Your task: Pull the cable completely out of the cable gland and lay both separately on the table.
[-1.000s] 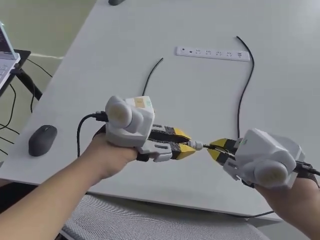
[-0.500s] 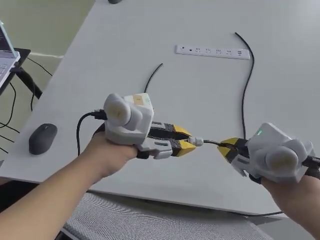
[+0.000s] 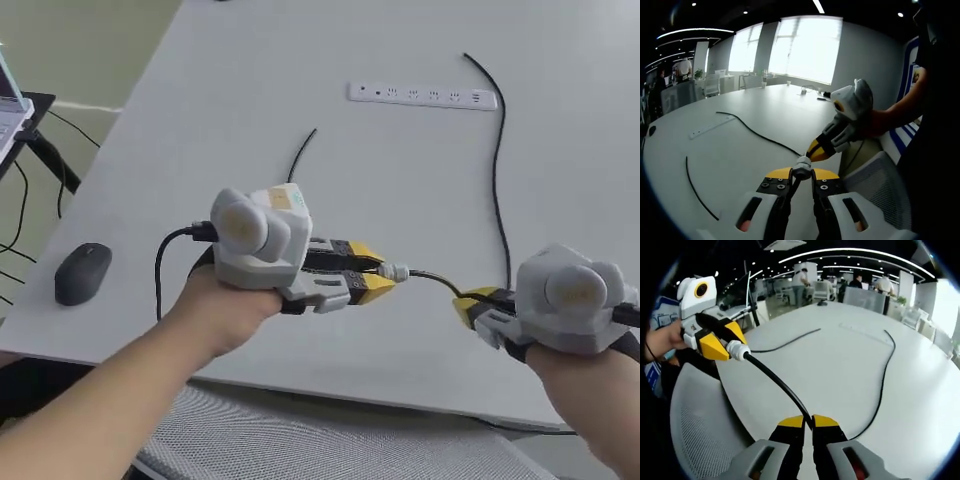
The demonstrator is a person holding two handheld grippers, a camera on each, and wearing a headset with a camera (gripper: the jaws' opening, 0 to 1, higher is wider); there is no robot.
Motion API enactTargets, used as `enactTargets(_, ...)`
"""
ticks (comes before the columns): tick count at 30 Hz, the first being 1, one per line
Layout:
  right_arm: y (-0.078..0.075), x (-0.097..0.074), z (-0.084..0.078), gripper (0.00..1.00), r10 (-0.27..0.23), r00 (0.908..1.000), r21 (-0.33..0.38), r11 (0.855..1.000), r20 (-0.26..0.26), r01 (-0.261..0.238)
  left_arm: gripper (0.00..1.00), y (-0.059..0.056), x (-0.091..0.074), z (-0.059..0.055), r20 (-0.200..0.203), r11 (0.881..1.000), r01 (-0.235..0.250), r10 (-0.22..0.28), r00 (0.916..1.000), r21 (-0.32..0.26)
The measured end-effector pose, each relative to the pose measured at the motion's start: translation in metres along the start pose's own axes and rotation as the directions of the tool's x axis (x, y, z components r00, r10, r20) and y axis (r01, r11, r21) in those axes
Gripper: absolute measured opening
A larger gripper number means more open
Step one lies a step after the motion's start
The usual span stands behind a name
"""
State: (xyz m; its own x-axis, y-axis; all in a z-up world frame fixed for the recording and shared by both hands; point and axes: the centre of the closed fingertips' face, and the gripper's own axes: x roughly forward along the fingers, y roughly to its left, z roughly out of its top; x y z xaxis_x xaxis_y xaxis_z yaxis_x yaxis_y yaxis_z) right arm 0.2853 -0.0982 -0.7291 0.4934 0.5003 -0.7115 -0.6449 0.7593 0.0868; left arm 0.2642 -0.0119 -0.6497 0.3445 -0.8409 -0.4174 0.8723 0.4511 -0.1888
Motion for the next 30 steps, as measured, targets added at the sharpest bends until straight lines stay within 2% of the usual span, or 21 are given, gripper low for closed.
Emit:
enactTargets(3, -0.002, 0.000, -0.003, 0.00, -0.009, 0.9999, 0.014, 1.000, -0.006, 0.009, 0.15, -0.002, 0.003, 0.000, -0.004, 1.000, -0.006, 0.006, 1.0000, 0.006)
enactTargets(6, -0.004, -0.001, -0.004, 0.00, -0.028, 0.9996, -0.030, 0.999, -0.009, 0.028, 0.15, -0.002, 0.006, -0.001, -0.015, 1.000, -0.015, 0.015, 0.9998, 0.023)
enactTargets(11, -0.003, -0.006, -0.001, 0.01, -0.016, 0.9998, -0.056, 0.998, 0.015, 0.017, 0.15, 0.004, 0.004, -0.001, -0.017, 0.999, -0.035, 0.036, 0.9992, 0.033)
enactTargets(14, -0.003, -0.010, 0.002, 0.01, -0.014, 0.9994, -0.085, 0.996, 0.032, 0.017, 0.15, 0.006, 0.002, -0.001, -0.016, 0.998, -0.044, 0.045, 0.9989, 0.034)
enactTargets(15, -0.003, -0.011, 0.005, 0.01, -0.015, 0.9988, -0.116, 0.993, 0.047, 0.021, 0.15, 0.006, 0.002, -0.001, -0.017, 0.998, -0.046, 0.046, 0.9988, 0.034)
enactTargets(21, -0.004, -0.015, 0.008, 0.02, 0.007, 0.9991, -0.177, 0.984, 0.042, 0.001, 0.15, 0.006, 0.001, 0.000, -0.011, 0.998, -0.053, 0.054, 0.9985, 0.024)
enactTargets(23, -0.003, -0.020, 0.010, 0.04, 0.013, 0.9988, -0.182, 0.983, 0.048, -0.004, 0.15, 0.006, 0.001, 0.001, -0.010, 0.998, -0.051, 0.051, 0.9986, 0.023)
enactTargets(26, 0.000, -0.029, 0.019, 0.13, 0.022, 0.9965, -0.179, 0.984, 0.080, -0.007, 0.15, 0.006, 0.000, 0.002, -0.008, 0.999, -0.050, 0.050, 0.9987, 0.021)
enactTargets(27, 0.003, -0.031, 0.021, 0.16, 0.023, 0.9961, -0.198, 0.980, 0.085, -0.005, 0.15, 0.007, 0.000, 0.001, -0.009, 0.999, -0.050, 0.050, 0.9987, 0.020)
enactTargets(28, 0.007, -0.034, 0.026, 0.18, 0.022, 0.9953, -0.255, 0.967, 0.094, 0.003, 0.15, 0.007, 0.000, 0.001, -0.009, 0.999, -0.050, 0.050, 0.9987, 0.019)
enactTargets(30, 0.015, -0.037, 0.031, 0.19, 0.016, 0.9952, -0.314, 0.949, 0.096, 0.015, 0.15, 0.008, 0.001, 0.002, -0.011, 0.999, -0.048, 0.049, 0.9988, 0.016)
